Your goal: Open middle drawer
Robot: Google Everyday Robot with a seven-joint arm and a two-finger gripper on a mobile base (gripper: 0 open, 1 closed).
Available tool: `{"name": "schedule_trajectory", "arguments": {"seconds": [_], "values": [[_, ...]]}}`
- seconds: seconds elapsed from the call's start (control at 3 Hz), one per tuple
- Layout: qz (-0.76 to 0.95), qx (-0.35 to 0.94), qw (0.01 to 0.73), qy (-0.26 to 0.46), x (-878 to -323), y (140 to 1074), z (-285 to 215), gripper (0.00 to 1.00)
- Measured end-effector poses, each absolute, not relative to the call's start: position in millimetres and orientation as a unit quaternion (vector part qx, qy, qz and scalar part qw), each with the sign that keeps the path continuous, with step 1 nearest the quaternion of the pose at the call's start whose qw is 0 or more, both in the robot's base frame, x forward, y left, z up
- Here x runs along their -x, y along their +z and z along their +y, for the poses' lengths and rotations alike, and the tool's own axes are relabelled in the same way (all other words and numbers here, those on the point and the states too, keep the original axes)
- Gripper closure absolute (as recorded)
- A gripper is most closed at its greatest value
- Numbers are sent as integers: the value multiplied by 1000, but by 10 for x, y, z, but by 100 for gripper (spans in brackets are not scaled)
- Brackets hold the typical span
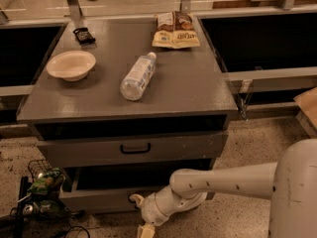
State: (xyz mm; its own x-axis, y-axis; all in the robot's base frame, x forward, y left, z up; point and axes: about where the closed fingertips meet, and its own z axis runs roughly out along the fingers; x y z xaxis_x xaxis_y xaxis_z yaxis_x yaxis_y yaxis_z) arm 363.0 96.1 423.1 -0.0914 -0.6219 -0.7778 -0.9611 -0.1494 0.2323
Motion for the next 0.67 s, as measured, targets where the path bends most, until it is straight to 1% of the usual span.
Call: {"name": "schedule_trajectory", "arguments": {"seconds": [0.67], "values": [[612,645,205,409,-3556,4252,970,0]]}}
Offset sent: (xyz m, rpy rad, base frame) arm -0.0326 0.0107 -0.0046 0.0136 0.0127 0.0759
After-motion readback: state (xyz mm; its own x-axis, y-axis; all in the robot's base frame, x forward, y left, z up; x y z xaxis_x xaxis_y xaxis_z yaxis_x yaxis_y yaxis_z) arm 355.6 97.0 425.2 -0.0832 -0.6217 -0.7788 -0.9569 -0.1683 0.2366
